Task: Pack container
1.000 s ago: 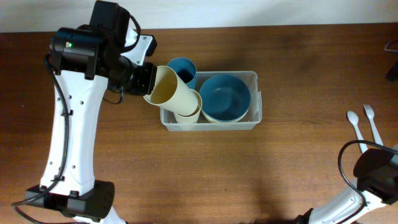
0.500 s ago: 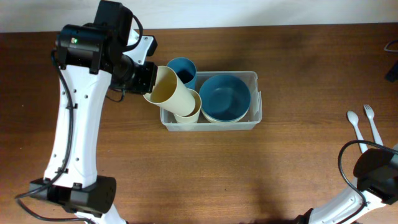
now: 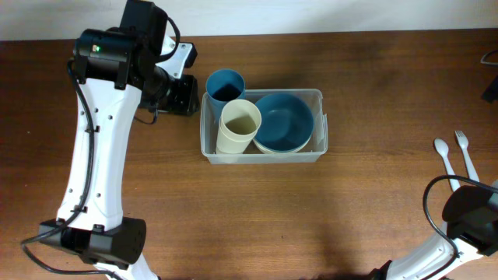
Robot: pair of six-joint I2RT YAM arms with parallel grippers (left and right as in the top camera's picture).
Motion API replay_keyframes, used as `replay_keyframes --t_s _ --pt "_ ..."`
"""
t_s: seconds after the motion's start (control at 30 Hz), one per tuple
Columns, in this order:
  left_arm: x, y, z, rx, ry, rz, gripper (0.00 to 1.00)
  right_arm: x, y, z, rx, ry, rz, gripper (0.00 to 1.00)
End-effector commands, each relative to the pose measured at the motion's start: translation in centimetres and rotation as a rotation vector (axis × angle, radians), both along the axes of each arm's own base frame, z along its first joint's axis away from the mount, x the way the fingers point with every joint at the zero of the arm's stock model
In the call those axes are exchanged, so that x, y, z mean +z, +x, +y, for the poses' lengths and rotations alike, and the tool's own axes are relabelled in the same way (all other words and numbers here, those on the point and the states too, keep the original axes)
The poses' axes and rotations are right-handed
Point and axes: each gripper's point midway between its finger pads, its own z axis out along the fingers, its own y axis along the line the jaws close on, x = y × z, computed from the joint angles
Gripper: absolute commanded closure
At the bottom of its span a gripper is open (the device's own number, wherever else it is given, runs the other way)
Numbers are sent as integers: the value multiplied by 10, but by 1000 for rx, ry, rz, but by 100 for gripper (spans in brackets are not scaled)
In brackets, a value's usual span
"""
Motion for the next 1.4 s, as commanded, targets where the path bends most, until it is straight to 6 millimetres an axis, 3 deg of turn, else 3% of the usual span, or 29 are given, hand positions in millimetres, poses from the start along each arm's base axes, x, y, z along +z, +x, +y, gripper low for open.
replay_keyframes --t_s 0.0,0.2,0.43,0.47,0.53,0.57,0.73,0.9,1.0,1.2,1.37 --pt "4 8 -2 4 -9 -33 59 -2 -1 -2 -4 -6 13 1" --pt "23 14 6 37 -5 -101 48 -2 -1 -2 -4 -6 12 1" --pt "39 13 53 154 89 -143 31 -2 -1 -2 -4 -6 13 1" --pt "40 13 59 170 95 -144 26 -2 -1 -2 -4 -6 13 1" --pt "41 14 74 210 109 -149 5 -2 -1 -2 -4 -6 12 1" --pt "41 14 81 227 122 -150 1 -2 -1 -2 -4 -6 12 1" --pt "43 15 126 337 220 -160 0 -2 -1 -2 -4 -6 12 1" --pt "48 7 189 486 423 -166 0 -2 -1 -2 -4 -6 12 1" --pt "50 2 214 547 485 -160 0 -2 -1 -2 -4 -6 13 1" --pt "51 -6 241 620 503 -147 0 -2 -1 -2 -4 -6 12 1" --pt "51 -7 243 629 502 -146 0 -2 -1 -2 -4 -6 12 1"
